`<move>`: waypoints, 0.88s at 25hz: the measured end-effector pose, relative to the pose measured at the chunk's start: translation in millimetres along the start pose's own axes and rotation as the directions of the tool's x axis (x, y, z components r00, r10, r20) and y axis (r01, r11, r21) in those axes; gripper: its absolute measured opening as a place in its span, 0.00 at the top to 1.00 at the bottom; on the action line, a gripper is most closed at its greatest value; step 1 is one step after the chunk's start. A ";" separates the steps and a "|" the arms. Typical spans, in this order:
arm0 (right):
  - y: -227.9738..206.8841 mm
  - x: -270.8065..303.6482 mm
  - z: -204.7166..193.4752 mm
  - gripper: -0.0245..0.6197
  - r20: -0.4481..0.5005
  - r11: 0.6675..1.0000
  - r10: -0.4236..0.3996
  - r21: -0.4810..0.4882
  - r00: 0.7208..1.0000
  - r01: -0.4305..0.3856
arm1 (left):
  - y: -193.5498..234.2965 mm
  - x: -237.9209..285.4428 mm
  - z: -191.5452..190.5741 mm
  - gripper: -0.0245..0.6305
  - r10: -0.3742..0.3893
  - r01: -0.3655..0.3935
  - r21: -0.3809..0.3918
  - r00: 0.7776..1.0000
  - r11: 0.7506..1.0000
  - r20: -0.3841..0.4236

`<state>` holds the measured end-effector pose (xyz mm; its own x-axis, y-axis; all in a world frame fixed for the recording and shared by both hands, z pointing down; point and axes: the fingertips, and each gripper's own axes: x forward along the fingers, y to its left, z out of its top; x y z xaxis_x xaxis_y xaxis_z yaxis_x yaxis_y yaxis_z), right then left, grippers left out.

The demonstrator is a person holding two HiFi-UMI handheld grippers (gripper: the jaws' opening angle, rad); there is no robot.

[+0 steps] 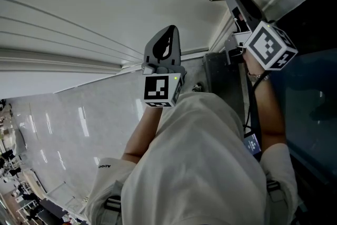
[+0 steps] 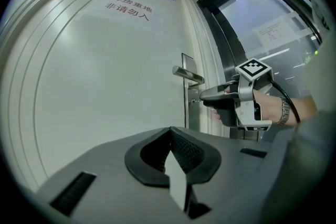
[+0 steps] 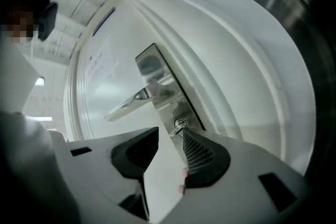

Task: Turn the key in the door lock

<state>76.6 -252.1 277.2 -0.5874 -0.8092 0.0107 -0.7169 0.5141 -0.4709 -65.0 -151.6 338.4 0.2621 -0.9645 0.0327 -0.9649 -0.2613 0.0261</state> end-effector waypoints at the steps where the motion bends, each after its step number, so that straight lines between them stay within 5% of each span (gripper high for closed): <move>1: 1.6 -0.9 -0.7 0.77 -0.009 0.996 -0.020 -0.083 1.000 0.019 | -0.1 0.6 -0.3 0.95 -0.001 0.001 0.001 1.000 1.000 0.000; 5: -0.6 -1.5 -7.5 0.77 -0.058 0.952 -0.108 -0.295 0.992 0.086 | -2.6 2.0 1.4 0.95 -0.008 0.008 0.002 1.000 1.000 0.003; 7: -4.2 -2.9 -7.0 0.77 -0.048 0.877 -0.185 -0.460 0.982 0.142 | -3.9 1.7 0.7 0.95 -0.013 0.013 0.003 1.000 1.000 0.000; 11: 1.5 -5.1 -0.1 0.77 0.066 0.591 -0.283 -0.774 0.957 0.228 | -3.0 2.6 2.9 0.95 -0.012 0.012 0.005 1.000 1.000 0.005; 15: 7.2 -1.9 -7.7 0.77 0.101 0.331 -0.318 -0.920 0.943 0.210 | -2.8 2.1 2.0 0.95 -0.011 0.011 0.004 1.000 1.000 0.004; 19: 3.7 2.8 -14.5 0.78 0.116 0.128 -0.365 -0.977 0.924 0.173 | -1.3 -0.1 3.6 0.95 -0.010 0.010 0.005 1.000 1.000 0.004; 22: 4.7 5.4 -14.1 0.79 0.141 0.036 -0.364 -0.986 0.921 0.166 | 0.5 0.5 2.2 0.95 -0.007 0.007 0.002 1.000 1.000 0.003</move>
<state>64.8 -250.0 287.5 -0.2270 -0.9723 0.0566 -0.4935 0.1649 0.8540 -65.4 -152.3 336.3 0.2684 -0.9628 0.0298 -0.9632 -0.2678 0.0241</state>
